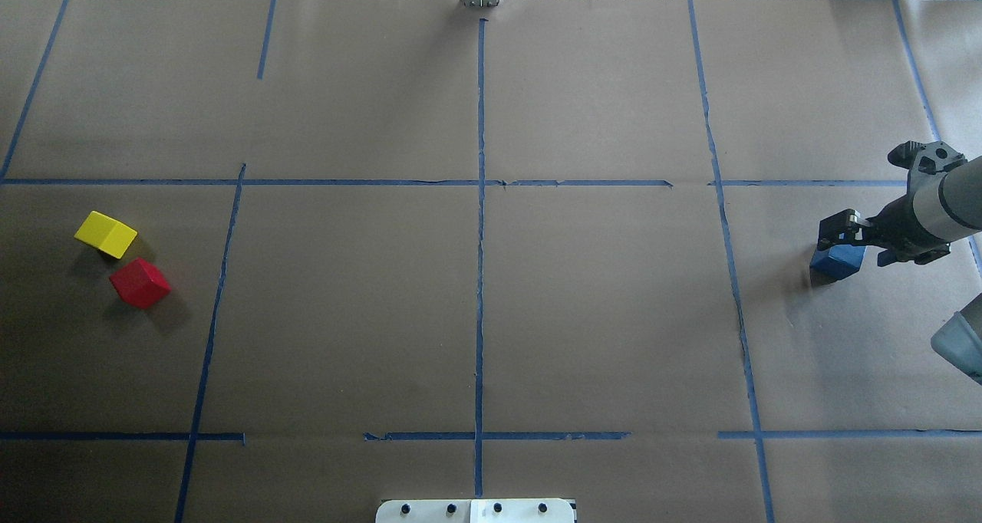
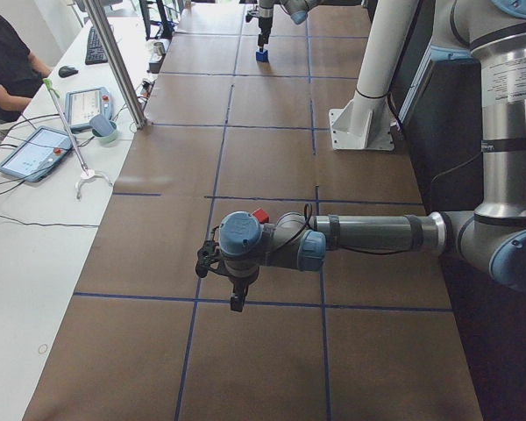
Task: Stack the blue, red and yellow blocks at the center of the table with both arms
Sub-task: 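Reach the right gripper down to the blue cube and grasp it, then carry the blue cube with the right gripper to the table's center grid crossing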
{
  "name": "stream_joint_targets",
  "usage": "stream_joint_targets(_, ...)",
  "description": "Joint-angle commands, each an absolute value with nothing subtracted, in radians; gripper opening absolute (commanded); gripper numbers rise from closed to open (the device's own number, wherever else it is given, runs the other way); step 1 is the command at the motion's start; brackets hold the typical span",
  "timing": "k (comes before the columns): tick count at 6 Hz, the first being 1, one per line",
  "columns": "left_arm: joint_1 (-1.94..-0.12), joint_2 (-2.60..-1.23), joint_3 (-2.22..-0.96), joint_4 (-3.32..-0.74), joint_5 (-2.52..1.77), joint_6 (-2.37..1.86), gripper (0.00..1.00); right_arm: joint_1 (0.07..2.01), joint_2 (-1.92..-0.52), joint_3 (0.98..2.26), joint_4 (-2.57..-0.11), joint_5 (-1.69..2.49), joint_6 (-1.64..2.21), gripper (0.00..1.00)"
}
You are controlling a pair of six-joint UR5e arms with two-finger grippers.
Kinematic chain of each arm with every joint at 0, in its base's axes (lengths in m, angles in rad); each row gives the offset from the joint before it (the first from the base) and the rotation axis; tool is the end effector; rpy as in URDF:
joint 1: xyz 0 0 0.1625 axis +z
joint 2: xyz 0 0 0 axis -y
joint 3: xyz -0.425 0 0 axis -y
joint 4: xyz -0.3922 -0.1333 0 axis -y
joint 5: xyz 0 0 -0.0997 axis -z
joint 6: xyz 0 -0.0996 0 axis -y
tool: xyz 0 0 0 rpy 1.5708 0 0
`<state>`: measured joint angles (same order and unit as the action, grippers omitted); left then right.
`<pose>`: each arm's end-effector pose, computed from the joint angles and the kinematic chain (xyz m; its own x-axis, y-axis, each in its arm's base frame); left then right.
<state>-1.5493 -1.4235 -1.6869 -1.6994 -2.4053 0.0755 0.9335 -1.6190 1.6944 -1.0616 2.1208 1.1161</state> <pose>-0.0501 -0.4365 0.6520 0.6663 0.1613 -0.7280 -0.0719 0.9857 0.1526 -0.2326 -0.4507 0.5733 0.6713 0.2775 0.6872 -0.2434 0.9584 -0.1492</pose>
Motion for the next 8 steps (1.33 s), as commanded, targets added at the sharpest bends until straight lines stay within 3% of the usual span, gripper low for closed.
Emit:
stream_joint_targets(1,-1.549,-1.424,-1.689,-1.698,-2.407,0.075,1.0,0.928,-1.605,1.678,-1.062,2.12,1.118,0.99)
stream_joint_targets(2,-1.549,-1.424,-1.689,-1.7,-2.407,0.075,1.0,0.928,-1.614,1.666,-1.062,2.121,1.118,0.97)
stream_joint_targets(3,-1.549,-1.422,-1.689,-1.7,-2.407,0.075,1.0,0.928,-1.615,1.67,-1.063,2.126,1.129,0.62)
stream_joint_targets(4,-1.549,-1.422,-1.689,-1.7,-2.407,0.075,1.0,0.928,-1.605,1.667,-1.063,2.135,1.158,0.03)
stream_joint_targets(6,-1.549,-1.422,-1.69,-1.7,-2.408,0.074,1.0,0.913,-1.567,1.728,-1.074,2.134,1.16,0.0)
stream_joint_targets(8,-1.549,-1.42,-1.703,-1.7,-2.41,0.075,1.0,0.752,-1.371,1.776,-1.113,2.123,1.235,0.0)
